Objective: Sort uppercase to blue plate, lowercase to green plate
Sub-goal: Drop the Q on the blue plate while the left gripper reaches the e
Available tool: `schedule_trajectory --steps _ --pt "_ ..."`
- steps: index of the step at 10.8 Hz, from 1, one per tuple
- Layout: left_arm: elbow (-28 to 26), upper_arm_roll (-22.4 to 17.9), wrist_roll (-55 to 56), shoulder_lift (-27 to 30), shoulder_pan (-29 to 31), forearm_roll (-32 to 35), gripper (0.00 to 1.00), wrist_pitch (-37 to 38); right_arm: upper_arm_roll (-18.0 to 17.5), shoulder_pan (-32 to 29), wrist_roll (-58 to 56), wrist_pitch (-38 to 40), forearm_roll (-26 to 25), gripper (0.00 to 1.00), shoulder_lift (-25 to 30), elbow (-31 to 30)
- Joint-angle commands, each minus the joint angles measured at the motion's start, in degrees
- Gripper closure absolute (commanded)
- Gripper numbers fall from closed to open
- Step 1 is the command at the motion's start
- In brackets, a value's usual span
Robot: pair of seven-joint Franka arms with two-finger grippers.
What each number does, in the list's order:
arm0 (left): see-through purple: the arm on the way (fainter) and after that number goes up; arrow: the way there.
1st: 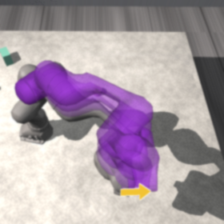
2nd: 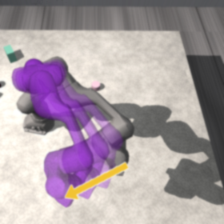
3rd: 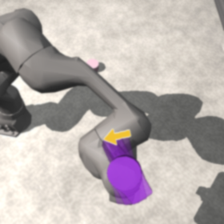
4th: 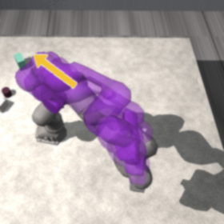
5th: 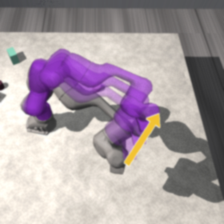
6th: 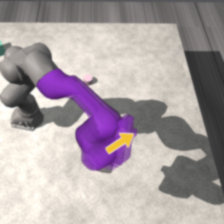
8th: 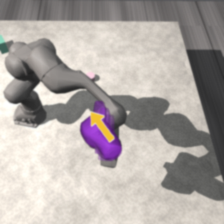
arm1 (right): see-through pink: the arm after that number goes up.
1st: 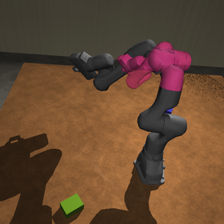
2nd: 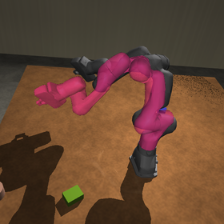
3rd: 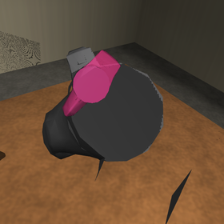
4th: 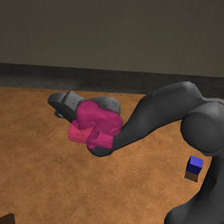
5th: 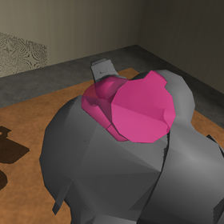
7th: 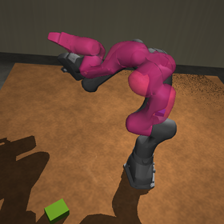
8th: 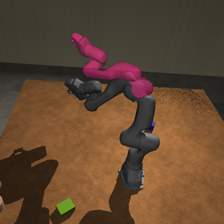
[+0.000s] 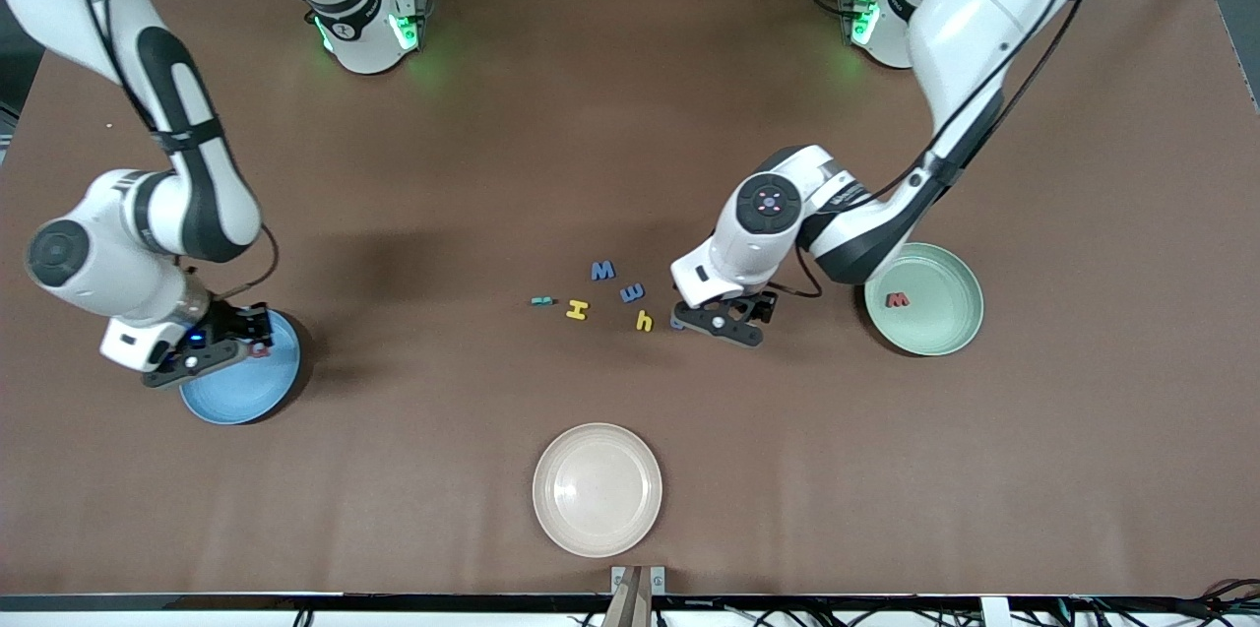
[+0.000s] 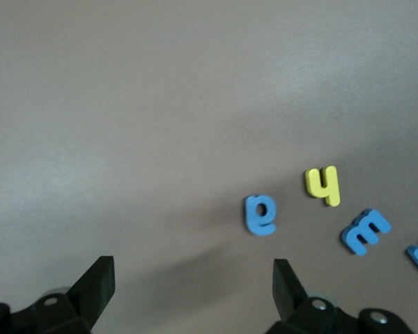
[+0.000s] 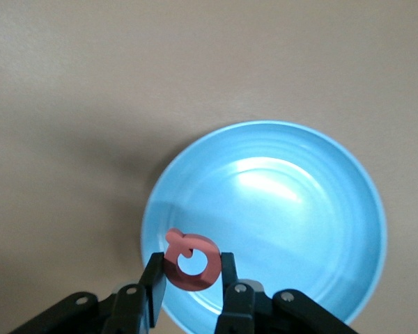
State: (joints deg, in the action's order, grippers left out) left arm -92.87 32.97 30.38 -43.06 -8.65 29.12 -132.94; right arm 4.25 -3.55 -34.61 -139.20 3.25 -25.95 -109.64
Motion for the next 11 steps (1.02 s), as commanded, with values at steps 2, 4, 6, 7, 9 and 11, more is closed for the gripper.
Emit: schedule_trajectory --steps 2,4,6,7,9,11 --pt "2.5 -5.2 -1.0 -4.0 -5.2 1.6 0.0 -7.3 -1.1 -0.1 -2.8 1.2 -0.6 0.0 -0.3 1.3" --pt "2.5 -5.6 -1.5 -4.4 -5.2 1.5 0.0 -8.4 -1.1 0.6 -2.7 1.1 -0.6 0.0 -1.0 1.3" --pt "2.5 -5.6 -0.7 -4.9 -5.7 1.4 0.0 -8.4 -1.2 0.7 -2.5 1.1 -0.6 0.0 -1.6 1.3" --pt "2.5 -5.6 -0.6 -5.1 -5.8 1.4 0.0 -8.4 -1.2 0.7 -2.5 1.1 -0.6 0.0 -1.7 1.3" --pt "3.4 -5.6 -0.3 -6.1 -6.5 1.2 0.0 -8.4 -1.2 0.7 -2.5 1.2 -0.5 0.0 -1.7 1.2" --pt "4.0 -5.6 -0.2 -7.1 -6.9 1.2 0.0 -8.4 -1.2 0.6 -2.4 3.3 -0.4 0.0 -1.7 1.1"
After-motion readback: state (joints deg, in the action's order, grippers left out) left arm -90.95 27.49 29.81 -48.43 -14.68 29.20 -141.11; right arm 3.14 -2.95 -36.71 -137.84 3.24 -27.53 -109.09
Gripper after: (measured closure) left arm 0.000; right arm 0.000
